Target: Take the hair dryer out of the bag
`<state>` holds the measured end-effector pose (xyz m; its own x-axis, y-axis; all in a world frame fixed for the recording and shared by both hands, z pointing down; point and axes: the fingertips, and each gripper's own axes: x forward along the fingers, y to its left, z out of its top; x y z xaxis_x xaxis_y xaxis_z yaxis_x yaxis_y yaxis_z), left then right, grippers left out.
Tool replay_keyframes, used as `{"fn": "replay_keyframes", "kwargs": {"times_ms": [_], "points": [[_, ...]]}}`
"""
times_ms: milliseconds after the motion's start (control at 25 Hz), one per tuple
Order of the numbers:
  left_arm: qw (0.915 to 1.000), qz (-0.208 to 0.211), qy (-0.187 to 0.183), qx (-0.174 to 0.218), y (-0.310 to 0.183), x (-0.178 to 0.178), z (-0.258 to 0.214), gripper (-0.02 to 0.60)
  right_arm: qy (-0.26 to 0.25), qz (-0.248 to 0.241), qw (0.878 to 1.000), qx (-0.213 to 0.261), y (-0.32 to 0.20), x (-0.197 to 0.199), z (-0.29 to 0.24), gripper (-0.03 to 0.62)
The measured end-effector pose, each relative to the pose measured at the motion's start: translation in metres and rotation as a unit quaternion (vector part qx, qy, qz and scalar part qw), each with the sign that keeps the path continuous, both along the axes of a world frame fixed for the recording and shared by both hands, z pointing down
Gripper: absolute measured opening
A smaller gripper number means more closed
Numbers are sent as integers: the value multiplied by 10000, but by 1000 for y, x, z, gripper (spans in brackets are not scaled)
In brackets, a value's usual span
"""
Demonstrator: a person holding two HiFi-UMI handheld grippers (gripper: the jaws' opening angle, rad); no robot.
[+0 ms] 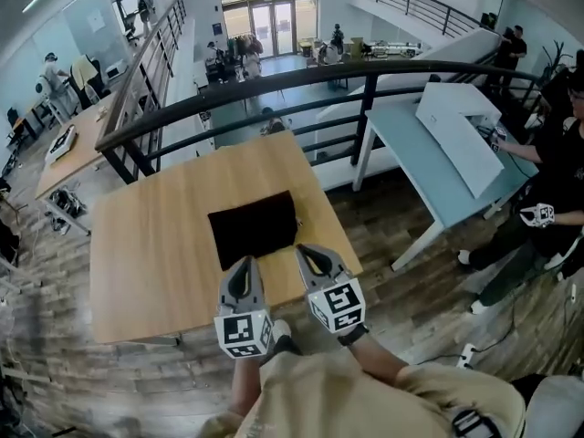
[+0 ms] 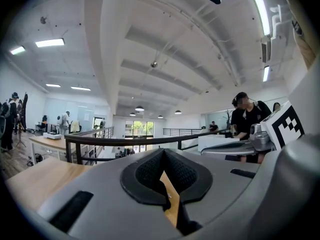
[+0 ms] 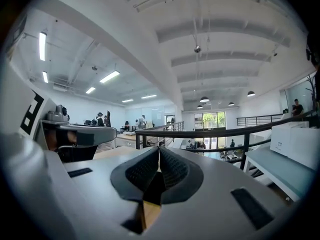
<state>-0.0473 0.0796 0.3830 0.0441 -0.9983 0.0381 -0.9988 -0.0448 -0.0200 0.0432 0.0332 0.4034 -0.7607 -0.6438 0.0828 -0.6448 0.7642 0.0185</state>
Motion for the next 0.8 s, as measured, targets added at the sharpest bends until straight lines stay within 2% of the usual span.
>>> {"fn": "replay_keyframes", "kwargs": {"times_ms": [160,400,640,800], "points": [[9999,171,0,0,-53,-46,-6,12,3,183,9998,25,-53,-44,-8,15],[9990,435,-6,64,-113,-91,-10,12,19,406,9992,52,-111,-93,-9,15],[9978,643,98,-105,-149,-116,7,12,162,652,9977,-54,-146,-111,3,15],[9960,770,125,-426,-171,-121,32,12,286,724,9967,-236,-159,-114,21,15]]}}
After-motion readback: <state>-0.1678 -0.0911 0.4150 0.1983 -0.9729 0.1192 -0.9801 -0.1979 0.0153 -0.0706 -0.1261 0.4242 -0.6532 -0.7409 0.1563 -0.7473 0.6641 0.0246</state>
